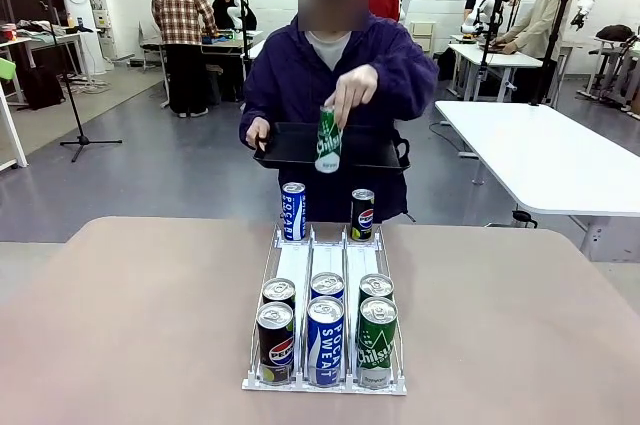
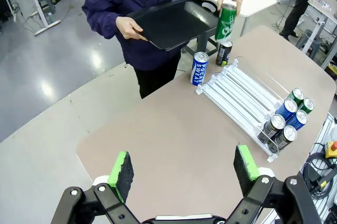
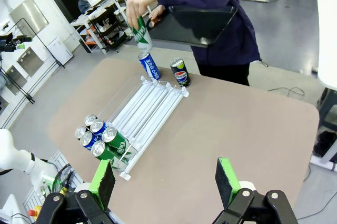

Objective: Retrieve and hand over the desired beverage to the person.
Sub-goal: Pick up a can of the same type that the person held from the Automatic Can Dispenser.

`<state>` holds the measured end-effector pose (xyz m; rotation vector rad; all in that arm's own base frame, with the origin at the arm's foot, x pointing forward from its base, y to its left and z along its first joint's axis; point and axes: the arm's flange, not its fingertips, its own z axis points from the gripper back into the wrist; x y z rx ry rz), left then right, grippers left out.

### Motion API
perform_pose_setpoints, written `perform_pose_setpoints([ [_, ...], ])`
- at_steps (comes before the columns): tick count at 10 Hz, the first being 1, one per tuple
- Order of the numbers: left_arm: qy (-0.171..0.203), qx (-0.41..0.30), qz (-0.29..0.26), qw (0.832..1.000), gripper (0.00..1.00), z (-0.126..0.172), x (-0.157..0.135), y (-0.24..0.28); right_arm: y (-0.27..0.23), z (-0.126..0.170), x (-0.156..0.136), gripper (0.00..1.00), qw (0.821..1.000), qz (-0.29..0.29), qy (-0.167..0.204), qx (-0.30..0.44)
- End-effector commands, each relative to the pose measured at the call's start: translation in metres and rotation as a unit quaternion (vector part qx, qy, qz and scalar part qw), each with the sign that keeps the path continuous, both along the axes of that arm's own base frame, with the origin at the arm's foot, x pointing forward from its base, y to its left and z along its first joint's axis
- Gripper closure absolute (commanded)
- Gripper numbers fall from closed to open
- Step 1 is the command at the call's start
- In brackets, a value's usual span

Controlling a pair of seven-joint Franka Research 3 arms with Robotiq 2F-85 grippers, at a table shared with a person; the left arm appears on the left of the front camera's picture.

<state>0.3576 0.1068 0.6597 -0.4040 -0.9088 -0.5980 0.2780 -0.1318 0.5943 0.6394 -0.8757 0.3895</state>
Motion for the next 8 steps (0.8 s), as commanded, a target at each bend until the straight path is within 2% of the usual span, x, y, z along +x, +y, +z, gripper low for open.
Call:
perform_pose_setpoints([
  [1,-0.007,-0.001,0.003,1.000,0.00,-0.0007,0.0017,-0.0011,0.0004,0.0001,0.0025,0.00,1.000,0.010,-0.004,0.007],
  [8,-0.007,-0.001,0.003,1.000,0.00,-0.0007,0.0017,-0.0011,0.0004,0.0001,0.0025,0.00,1.000,0.010,-0.004,0.007],
])
